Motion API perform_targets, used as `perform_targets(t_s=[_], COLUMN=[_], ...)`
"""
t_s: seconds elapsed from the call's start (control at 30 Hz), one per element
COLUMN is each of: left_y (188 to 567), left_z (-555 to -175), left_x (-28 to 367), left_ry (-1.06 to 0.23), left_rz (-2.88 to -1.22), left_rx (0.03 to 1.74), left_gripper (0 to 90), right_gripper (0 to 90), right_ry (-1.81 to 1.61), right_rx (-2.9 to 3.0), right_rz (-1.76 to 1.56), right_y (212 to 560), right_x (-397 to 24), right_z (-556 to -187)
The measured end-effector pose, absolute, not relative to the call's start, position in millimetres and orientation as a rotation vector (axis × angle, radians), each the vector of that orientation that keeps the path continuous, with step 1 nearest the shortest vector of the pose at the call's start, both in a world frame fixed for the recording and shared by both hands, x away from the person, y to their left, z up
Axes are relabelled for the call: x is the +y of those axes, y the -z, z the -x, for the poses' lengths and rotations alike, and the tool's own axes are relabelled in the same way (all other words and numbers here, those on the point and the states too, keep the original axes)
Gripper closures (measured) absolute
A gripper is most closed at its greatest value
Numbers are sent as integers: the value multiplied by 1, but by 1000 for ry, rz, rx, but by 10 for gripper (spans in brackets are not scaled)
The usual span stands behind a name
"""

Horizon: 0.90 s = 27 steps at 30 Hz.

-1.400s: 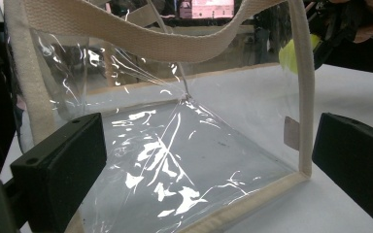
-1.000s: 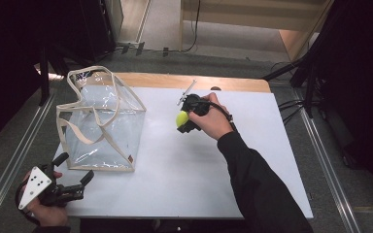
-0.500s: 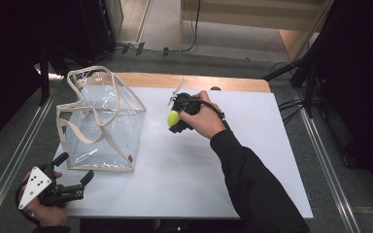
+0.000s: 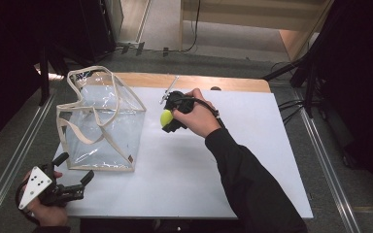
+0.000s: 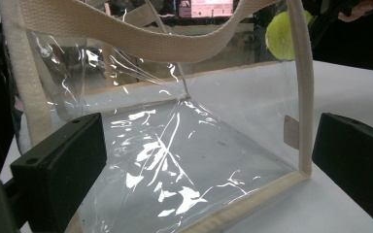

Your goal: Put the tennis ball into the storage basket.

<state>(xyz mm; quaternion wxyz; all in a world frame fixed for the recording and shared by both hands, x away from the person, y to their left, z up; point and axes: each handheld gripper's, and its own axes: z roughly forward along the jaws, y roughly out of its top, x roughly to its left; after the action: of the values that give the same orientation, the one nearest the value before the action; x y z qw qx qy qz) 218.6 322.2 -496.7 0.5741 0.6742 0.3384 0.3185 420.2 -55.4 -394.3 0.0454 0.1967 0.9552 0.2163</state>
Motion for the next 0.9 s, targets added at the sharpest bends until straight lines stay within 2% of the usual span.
perform_targets(t_s=[0.9], left_y=[497], left_z=[-219], left_x=[322], left_ry=[-746], left_rz=[-1583], left_rx=[784], left_gripper=[0], right_gripper=[227], right_ry=[-658], right_rx=[2941], right_rz=[-478], right_y=[358], right_x=[-22], right_z=[-415])
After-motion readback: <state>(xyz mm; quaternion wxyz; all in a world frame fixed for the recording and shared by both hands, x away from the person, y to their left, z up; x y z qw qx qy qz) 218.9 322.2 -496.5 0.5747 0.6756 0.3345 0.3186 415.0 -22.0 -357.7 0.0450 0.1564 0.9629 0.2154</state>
